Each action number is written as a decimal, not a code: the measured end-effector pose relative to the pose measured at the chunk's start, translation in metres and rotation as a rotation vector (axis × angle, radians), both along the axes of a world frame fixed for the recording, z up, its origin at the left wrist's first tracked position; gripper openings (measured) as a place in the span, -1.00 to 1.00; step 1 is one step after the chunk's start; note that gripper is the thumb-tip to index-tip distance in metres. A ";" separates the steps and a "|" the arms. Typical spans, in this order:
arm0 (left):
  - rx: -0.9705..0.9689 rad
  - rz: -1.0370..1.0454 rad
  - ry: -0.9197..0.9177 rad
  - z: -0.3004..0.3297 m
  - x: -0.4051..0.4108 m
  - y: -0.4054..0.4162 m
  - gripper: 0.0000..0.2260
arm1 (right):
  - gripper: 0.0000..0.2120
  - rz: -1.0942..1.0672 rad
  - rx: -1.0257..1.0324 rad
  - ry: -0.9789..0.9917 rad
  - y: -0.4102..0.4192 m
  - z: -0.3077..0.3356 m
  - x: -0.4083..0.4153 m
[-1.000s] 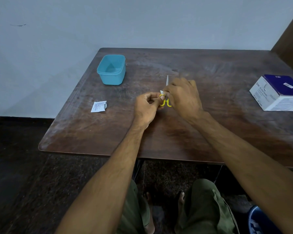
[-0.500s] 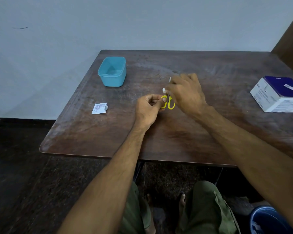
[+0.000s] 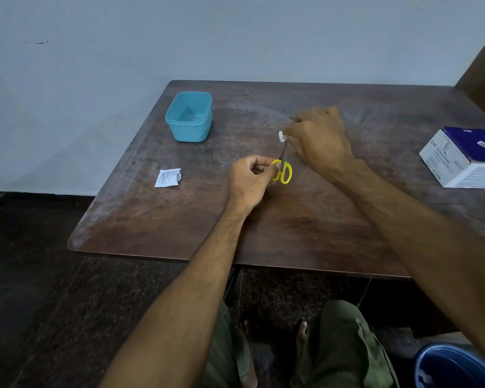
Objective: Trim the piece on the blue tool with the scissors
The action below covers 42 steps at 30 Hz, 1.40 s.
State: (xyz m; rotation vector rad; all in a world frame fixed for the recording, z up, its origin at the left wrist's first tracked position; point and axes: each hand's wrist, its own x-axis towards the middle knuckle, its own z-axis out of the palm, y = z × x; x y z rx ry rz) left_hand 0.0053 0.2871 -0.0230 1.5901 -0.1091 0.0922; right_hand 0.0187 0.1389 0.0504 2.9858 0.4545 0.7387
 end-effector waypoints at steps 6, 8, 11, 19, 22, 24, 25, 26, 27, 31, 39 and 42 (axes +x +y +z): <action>-0.024 0.011 0.006 -0.001 0.002 0.001 -0.93 | -0.89 0.099 -0.004 0.083 0.010 -0.006 -0.008; -0.016 0.010 0.002 -0.001 0.001 0.000 -0.92 | -0.87 0.073 -0.009 0.077 0.009 -0.005 -0.008; 0.008 0.001 -0.011 -0.002 0.001 0.000 -0.95 | -0.83 -0.006 0.028 0.054 0.003 0.002 -0.003; 0.016 0.004 -0.005 -0.003 0.001 0.000 -0.95 | -0.86 0.042 -0.075 0.129 0.011 -0.003 -0.017; 0.019 0.011 -0.021 -0.002 0.000 0.000 -0.96 | -0.84 -0.040 -0.109 0.096 0.009 0.003 -0.011; 0.026 0.043 -0.034 -0.002 0.001 0.000 -0.94 | -0.82 -0.064 -0.114 0.101 0.010 0.009 -0.009; 0.036 0.068 -0.046 -0.002 0.001 0.000 -0.93 | -0.81 -0.062 -0.120 0.112 0.013 0.010 -0.009; 0.049 0.093 -0.064 -0.003 0.001 0.000 -0.93 | -0.81 -0.053 -0.130 0.126 0.017 0.011 -0.010; 0.079 0.120 -0.098 -0.003 0.001 0.001 -0.94 | -0.81 -0.041 -0.141 0.139 0.021 0.012 -0.012; 0.356 0.239 -0.328 -0.006 -0.003 0.002 -0.86 | -0.84 -0.029 -0.180 0.144 0.032 0.013 -0.019; 0.703 0.302 -0.605 -0.005 -0.011 -0.002 -0.88 | -0.86 -0.130 -0.202 0.166 0.023 0.017 -0.018; 0.813 0.372 -0.743 -0.007 -0.011 -0.004 -0.90 | -0.86 -0.086 -0.230 0.175 0.028 0.010 -0.022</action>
